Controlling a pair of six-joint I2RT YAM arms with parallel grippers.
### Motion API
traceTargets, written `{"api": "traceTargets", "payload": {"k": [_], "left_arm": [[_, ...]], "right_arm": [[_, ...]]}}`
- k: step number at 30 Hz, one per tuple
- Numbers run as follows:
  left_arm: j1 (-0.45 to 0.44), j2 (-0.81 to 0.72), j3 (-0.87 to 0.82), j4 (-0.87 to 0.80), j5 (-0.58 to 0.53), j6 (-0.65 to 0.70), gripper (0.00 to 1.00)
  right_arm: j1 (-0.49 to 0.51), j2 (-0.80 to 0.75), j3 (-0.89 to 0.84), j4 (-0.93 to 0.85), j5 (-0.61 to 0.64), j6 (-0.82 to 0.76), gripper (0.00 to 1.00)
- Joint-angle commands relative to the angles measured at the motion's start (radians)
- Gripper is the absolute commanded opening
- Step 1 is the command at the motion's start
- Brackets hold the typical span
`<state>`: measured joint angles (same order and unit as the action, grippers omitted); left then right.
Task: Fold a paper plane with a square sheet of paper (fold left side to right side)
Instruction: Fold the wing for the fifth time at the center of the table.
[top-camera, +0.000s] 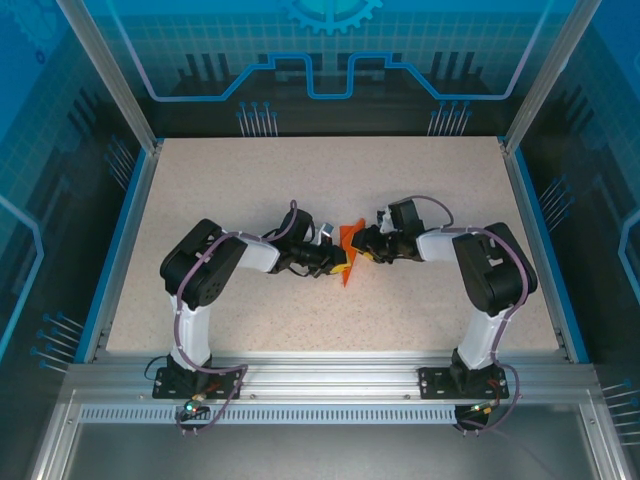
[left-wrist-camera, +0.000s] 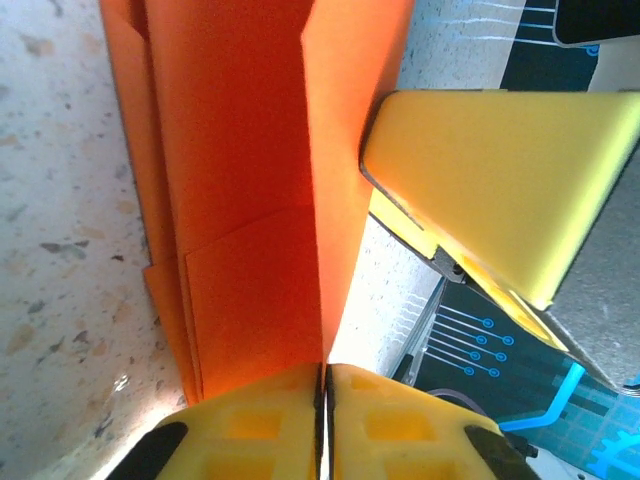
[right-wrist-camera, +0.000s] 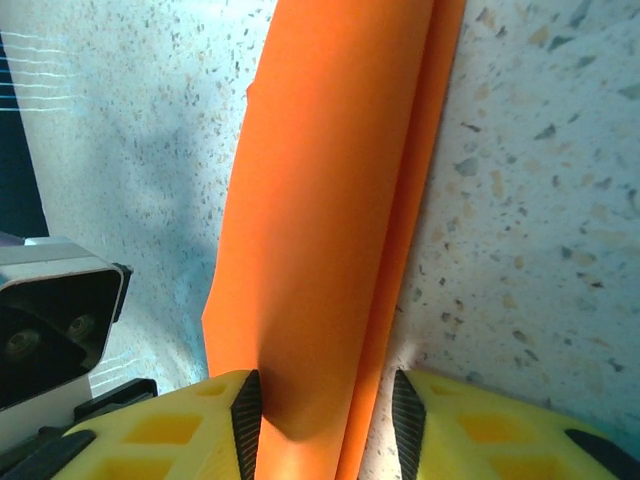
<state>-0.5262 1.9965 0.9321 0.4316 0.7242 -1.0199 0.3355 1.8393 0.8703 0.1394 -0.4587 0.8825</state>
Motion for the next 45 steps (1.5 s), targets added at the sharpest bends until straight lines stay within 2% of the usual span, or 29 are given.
{"api": "traceTargets", "payload": {"k": [1, 9, 13, 16, 21, 35, 45], "left_arm": [[0.009, 0.014, -0.012, 0.006, 0.024, 0.004, 0.16], [0.014, -0.036, -0.018, -0.06, 0.014, 0.053, 0.3], [0.04, -0.079, -0.033, -0.108, 0.01, 0.084, 0.4], [0.073, -0.11, -0.04, -0.158, 0.002, 0.113, 0.43], [0.108, -0.081, 0.011, -0.198, 0.01, 0.128, 0.43], [0.108, 0.092, 0.227, -0.291, 0.019, 0.15, 0.42], [0.108, 0.144, 0.293, -0.29, 0.046, 0.142, 0.32]], "right_arm": [[0.03, 0.069, 0.003, -0.078, 0.018, -0.014, 0.41], [0.033, 0.087, 0.003, -0.094, 0.016, -0.018, 0.4], [0.032, 0.089, 0.004, -0.092, 0.013, -0.019, 0.4], [0.033, 0.089, 0.003, -0.093, 0.011, -0.02, 0.4], [0.032, 0.086, 0.003, -0.096, 0.014, -0.021, 0.39], [0.034, 0.087, 0.003, -0.097, 0.011, -0.027, 0.39], [0.036, 0.092, 0.003, -0.105, 0.009, -0.029, 0.38]]}}
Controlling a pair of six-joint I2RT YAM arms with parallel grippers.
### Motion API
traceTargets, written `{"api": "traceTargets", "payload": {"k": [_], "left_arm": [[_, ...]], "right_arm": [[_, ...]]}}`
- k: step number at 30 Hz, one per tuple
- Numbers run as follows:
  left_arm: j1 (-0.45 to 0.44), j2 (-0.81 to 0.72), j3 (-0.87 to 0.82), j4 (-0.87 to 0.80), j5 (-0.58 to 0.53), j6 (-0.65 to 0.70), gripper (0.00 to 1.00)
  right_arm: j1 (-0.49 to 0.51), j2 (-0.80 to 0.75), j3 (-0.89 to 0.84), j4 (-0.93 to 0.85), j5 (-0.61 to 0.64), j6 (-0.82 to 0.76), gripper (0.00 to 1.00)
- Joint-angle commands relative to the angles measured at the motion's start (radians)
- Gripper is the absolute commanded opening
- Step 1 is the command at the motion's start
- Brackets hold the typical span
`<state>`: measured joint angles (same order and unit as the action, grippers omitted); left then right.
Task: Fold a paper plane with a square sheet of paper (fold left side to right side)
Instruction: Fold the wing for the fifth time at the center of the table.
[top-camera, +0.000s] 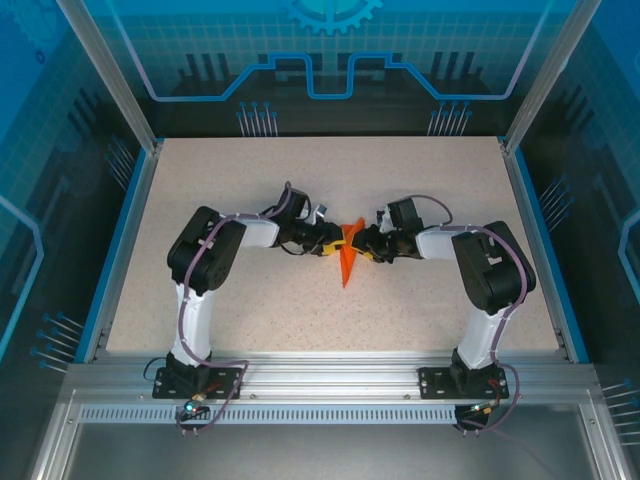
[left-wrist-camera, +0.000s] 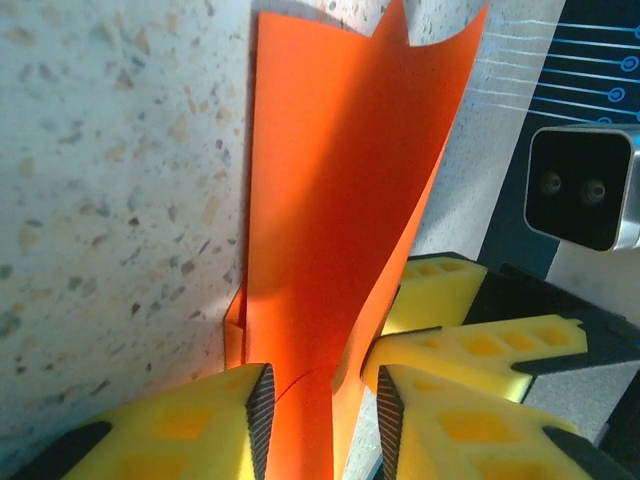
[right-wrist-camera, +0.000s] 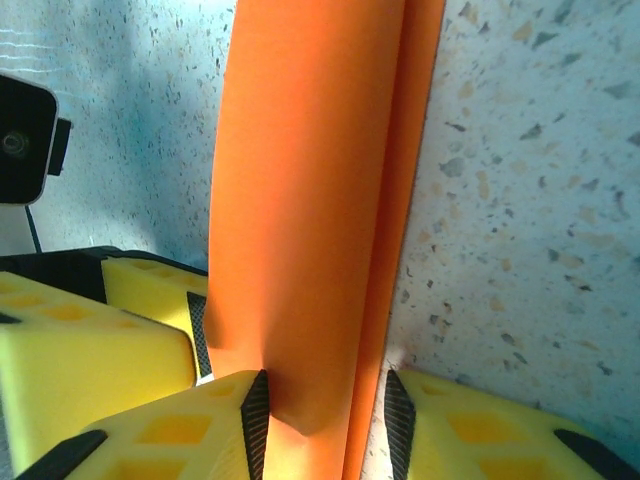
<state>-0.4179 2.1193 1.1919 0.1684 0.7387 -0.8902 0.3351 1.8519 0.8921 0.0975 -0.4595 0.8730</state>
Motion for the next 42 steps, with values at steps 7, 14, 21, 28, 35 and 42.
{"api": "traceTargets", "payload": {"k": [7, 14, 21, 28, 35, 42], "left_arm": [[-0.001, 0.055, 0.09, -0.095, 0.018, 0.069, 0.11], [0.004, 0.077, 0.139, -0.198, -0.009, 0.178, 0.01], [0.017, 0.083, 0.161, -0.246, -0.015, 0.276, 0.01], [0.018, 0.08, 0.189, -0.26, 0.0, 0.331, 0.01], [0.019, 0.08, 0.201, -0.259, 0.003, 0.336, 0.01], [0.018, 0.078, 0.201, -0.26, 0.003, 0.333, 0.01]], "right_arm": [[0.038, 0.081, -0.019, -0.071, 0.01, -0.025, 0.38], [0.037, 0.073, -0.018, -0.08, 0.012, -0.037, 0.38], [0.027, 0.016, -0.018, -0.058, -0.001, -0.065, 0.4], [-0.007, -0.089, -0.018, -0.052, -0.006, -0.076, 0.45], [-0.035, -0.08, 0.023, -0.047, -0.035, -0.042, 0.58], [-0.032, -0.028, 0.055, -0.031, -0.055, -0.018, 0.63]]}}
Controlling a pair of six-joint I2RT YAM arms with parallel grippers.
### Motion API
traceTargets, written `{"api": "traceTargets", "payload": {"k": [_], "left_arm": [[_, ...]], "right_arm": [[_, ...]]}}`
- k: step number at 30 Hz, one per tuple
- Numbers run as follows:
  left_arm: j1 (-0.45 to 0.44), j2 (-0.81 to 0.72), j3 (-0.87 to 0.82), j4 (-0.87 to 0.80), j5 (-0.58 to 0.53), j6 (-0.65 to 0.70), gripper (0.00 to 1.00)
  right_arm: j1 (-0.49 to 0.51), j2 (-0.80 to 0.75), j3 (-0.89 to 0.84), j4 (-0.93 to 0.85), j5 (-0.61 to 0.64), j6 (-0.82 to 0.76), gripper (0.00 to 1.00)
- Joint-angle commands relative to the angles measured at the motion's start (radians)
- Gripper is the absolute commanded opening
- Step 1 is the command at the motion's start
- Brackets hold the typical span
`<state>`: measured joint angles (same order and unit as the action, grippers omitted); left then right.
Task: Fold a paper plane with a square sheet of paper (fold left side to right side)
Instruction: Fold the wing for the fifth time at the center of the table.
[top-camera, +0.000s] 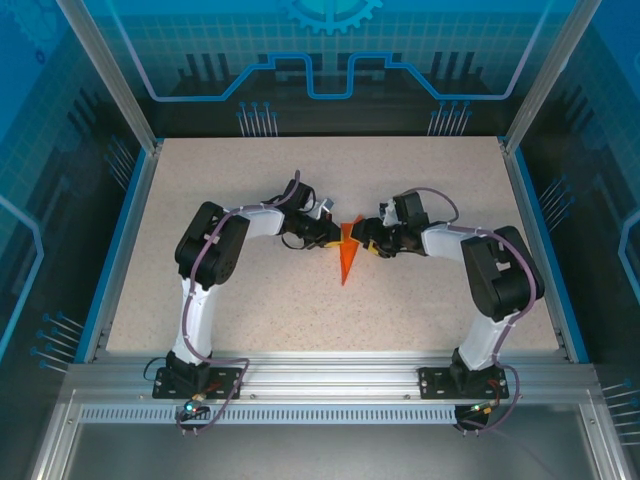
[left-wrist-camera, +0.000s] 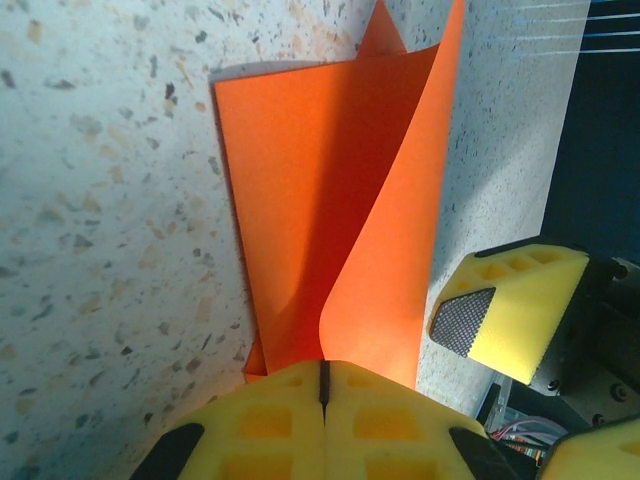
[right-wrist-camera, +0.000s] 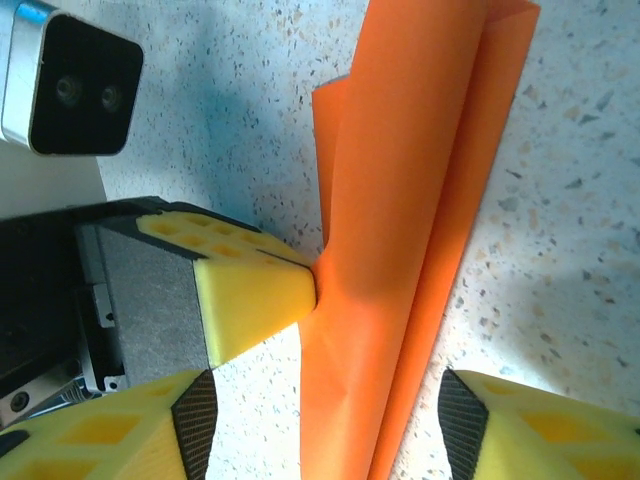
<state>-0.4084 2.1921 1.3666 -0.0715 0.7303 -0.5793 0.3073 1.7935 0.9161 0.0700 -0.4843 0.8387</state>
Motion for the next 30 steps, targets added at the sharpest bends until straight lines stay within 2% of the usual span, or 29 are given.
{"api": "traceTargets", "payload": {"k": [1, 30], "left_arm": [[0.009, 0.006, 0.027, -0.021, 0.01, 0.023, 0.01], [0.008, 0.008, 0.023, -0.002, 0.021, 0.006, 0.0]], "right_arm": [[-0.004, 0.035, 0.037, -0.006, -0.032, 0.017, 0.64], [0.012, 0.168, 0.179, -0.128, -0.015, -0.032, 0.62]]}}
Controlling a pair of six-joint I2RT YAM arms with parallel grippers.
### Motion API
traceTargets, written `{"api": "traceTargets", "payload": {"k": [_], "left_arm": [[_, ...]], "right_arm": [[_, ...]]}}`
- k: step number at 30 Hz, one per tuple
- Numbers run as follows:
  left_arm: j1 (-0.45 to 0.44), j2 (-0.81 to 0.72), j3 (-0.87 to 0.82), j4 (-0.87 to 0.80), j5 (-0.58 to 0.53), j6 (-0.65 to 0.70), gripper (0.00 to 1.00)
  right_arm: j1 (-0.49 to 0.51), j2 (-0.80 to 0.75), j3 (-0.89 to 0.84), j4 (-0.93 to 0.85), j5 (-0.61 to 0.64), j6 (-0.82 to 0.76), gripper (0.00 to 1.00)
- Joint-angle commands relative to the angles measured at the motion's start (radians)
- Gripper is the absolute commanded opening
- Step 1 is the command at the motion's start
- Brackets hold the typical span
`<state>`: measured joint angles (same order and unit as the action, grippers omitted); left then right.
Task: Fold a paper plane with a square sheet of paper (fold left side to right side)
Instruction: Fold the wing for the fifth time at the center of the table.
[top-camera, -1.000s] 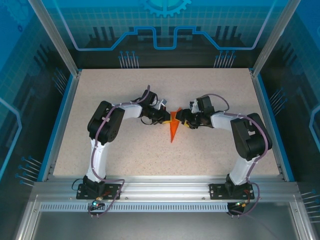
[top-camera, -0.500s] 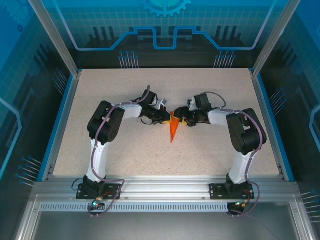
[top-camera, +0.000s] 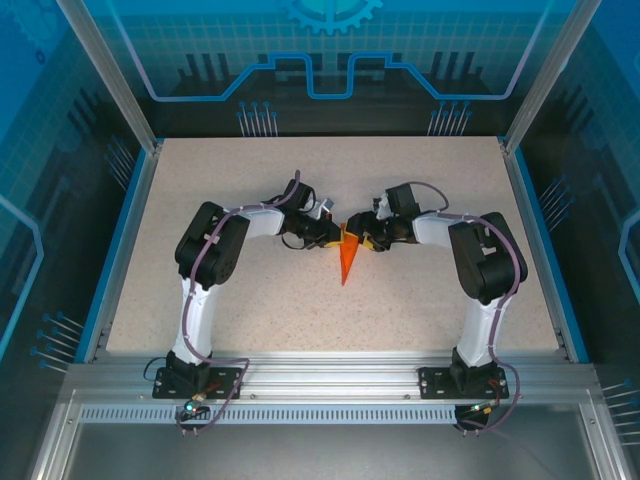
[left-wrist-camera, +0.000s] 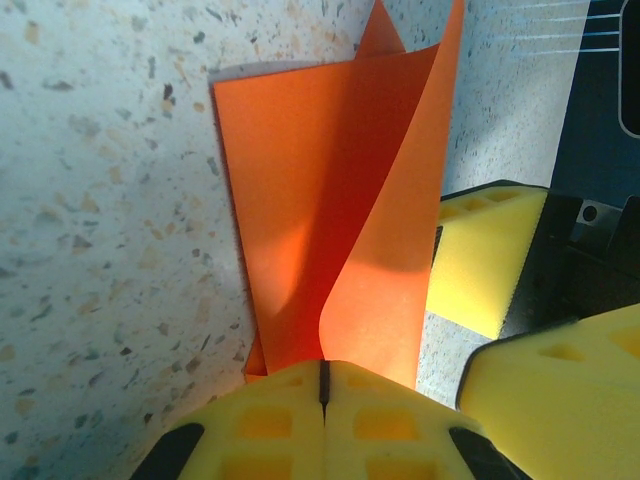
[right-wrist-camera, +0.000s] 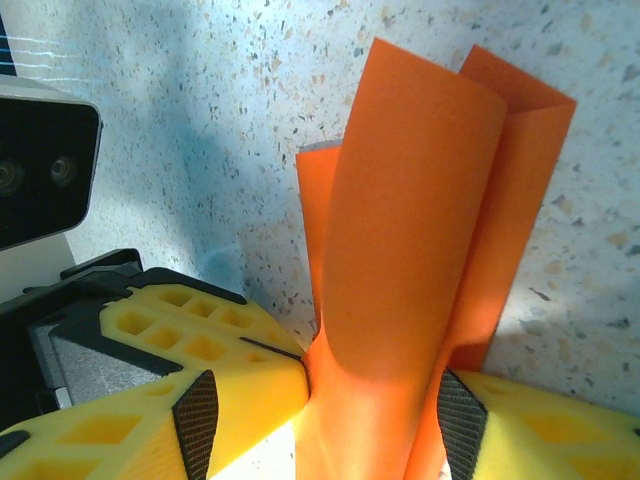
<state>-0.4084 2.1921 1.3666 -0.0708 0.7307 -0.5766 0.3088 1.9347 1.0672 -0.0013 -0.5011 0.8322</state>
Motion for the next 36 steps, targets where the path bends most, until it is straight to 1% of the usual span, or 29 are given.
{"api": "traceTargets", "payload": {"k": [1, 8, 13, 27, 36], "left_arm": [[0.009, 0.008, 0.025, -0.004, 0.02, 0.006, 0.0], [0.009, 0.008, 0.044, -0.011, 0.017, 0.022, 0.0], [0.009, 0.019, 0.063, -0.025, 0.017, 0.036, 0.01], [0.009, 0.082, 0.117, -0.05, 0.012, 0.051, 0.01], [0.009, 0.096, 0.084, -0.055, 0.009, 0.061, 0.01]], "right_arm": [[0.013, 0.033, 0.033, -0.074, 0.008, -0.03, 0.62], [0.031, 0.068, 0.085, -0.218, 0.066, -0.069, 0.62], [0.036, 0.093, 0.108, -0.271, 0.084, -0.081, 0.62], [0.039, 0.098, 0.113, -0.293, 0.096, -0.093, 0.61], [0.037, 0.057, 0.109, -0.249, 0.069, -0.111, 0.61]]}}
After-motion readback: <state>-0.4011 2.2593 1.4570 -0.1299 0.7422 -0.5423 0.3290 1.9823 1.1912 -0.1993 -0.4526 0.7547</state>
